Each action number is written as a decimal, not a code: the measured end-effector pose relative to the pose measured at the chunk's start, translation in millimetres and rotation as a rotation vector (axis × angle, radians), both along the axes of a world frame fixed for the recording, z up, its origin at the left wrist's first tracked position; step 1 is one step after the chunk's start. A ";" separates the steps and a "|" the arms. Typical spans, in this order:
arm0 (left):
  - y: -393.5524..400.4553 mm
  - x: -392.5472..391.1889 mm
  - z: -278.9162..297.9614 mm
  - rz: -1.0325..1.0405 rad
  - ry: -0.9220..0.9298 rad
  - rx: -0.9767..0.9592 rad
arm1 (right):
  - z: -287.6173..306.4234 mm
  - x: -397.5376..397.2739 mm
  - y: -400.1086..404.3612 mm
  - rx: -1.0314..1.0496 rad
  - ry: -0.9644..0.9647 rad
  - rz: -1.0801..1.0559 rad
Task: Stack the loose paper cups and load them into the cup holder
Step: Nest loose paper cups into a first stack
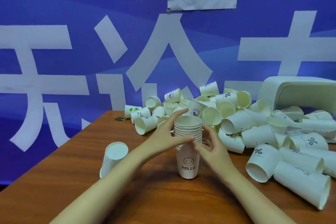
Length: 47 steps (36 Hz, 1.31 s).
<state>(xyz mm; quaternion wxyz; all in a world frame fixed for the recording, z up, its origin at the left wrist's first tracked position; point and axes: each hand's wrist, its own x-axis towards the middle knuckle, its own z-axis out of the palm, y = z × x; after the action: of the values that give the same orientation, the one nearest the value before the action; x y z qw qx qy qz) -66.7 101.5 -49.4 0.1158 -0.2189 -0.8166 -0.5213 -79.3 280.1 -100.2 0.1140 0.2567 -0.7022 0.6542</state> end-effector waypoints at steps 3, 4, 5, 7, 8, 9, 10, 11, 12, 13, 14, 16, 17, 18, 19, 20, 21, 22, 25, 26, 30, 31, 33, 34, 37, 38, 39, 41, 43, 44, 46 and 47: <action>-4.2 5.2 -10.8 0.056 0.070 0.090 | -1.3 -0.3 0.2 0.020 0.023 -0.050; -6.6 7.4 -9.8 0.079 0.097 0.136 | -2.3 -0.3 0.4 0.017 0.022 -0.059; -9.7 9.4 -7.0 0.101 0.118 0.194 | -2.8 0.1 -0.1 -0.004 0.015 -0.066; -16.9 12.3 3.1 0.132 0.143 0.329 | -3.4 1.3 -2.9 -0.051 -0.015 -0.079; -21.5 13.9 9.3 0.149 0.157 0.377 | -4.0 2.4 -5.5 -0.058 -0.028 -0.087; -26.7 15.0 15.9 0.168 0.175 0.404 | -5.2 2.7 -8.0 -0.043 -0.038 -0.096; -31.9 16.7 22.4 0.181 0.191 0.415 | -6.3 3.4 -10.9 -0.007 -0.050 -0.098; -37.4 19.0 28.3 0.194 0.207 0.420 | -7.6 4.5 -14.5 0.050 -0.061 -0.099; -42.4 21.7 33.6 0.209 0.225 0.423 | -8.4 6.6 -17.9 0.112 -0.075 -0.088; -47.0 25.1 37.8 0.224 0.243 0.428 | -9.3 8.2 -21.8 0.173 -0.090 -0.076; -50.7 28.5 40.9 0.241 0.261 0.434 | -9.7 10.6 -26.5 0.232 -0.104 -0.057; -56.4 35.1 40.7 0.272 0.288 0.447 | -10.8 15.9 -36.5 0.372 -0.109 -0.015; -58.1 38.6 37.9 0.282 0.295 0.448 | -11.3 18.2 -41.7 0.445 -0.096 0.007; -59.2 42.1 33.2 0.294 0.297 0.444 | -11.2 20.9 -47.6 0.514 -0.075 0.034; -60.3 46.0 26.4 0.305 0.294 0.434 | -11.4 23.2 -53.3 0.582 -0.057 0.056; -60.8 49.4 18.3 0.312 0.289 0.417 | -10.7 26.8 -59.0 0.625 -0.051 0.078; -61.2 52.0 8.9 0.309 0.278 0.402 | -10.3 29.9 -63.8 0.643 -0.055 0.091; -61.2 54.5 -1.1 0.294 0.262 0.390 | -10.5 33.0 -67.4 0.636 -0.059 0.097; -59.7 60.7 -30.9 0.257 0.205 0.336 | -13.7 39.7 -72.4 0.582 -0.074 0.070; -59.1 62.3 -38.1 0.250 0.193 0.325 | -16.1 40.9 -72.2 0.571 -0.082 0.061; -55.6 66.5 -48.8 0.250 0.182 0.361 | -23.4 37.7 -67.9 0.490 -0.163 0.037; -53.9 67.2 -50.4 0.254 0.180 0.363 | -23.6 35.9 -66.5 0.440 -0.203 0.031; -48.4 69.8 -54.0 0.257 0.171 0.340 | -22.1 30.6 -63.0 0.340 -0.296 -0.005; -45.5 71.6 -55.5 0.256 0.165 0.327 | -20.9 27.3 -60.8 0.298 -0.335 -0.029; -40.8 77.4 -55.3 0.226 0.179 0.320 | -20.5 18.1 -54.5 0.217 -0.405 -0.065; -40.9 80.0 -53.4 0.212 0.191 0.317 | -20.1 16.9 -53.7 0.206 -0.417 -0.069; -42.0 83.0 -51.0 0.203 0.211 0.315 | -19.2 16.7 -53.6 0.199 -0.422 -0.066; -48.1 92.2 -46.1 0.210 0.256 0.326 | -16.5 17.8 -57.7 0.204 -0.409 -0.039; -59.0 103.3 -38.5 0.216 0.275 0.383 | -11.1 20.1 -67.3 0.233 -0.364 0.007; -66.2 109.5 -33.5 0.225 0.288 0.403 | -7.8 21.0 -74.3 0.259 -0.327 0.037; -82.8 119.4 -23.1 0.256 0.328 0.413 | 1.1 22.7 -90.3 0.329 -0.226 0.089; -91.8 122.9 -18.3 0.275 0.343 0.414 | 6.7 23.7 -99.6 0.366 -0.165 0.101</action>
<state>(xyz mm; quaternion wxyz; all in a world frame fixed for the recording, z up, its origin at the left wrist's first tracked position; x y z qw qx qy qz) 56.2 9.7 -67.7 0.3635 -0.1629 -0.6836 -0.6116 -55.7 180.5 -93.5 -0.0255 0.2537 -0.8025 0.5394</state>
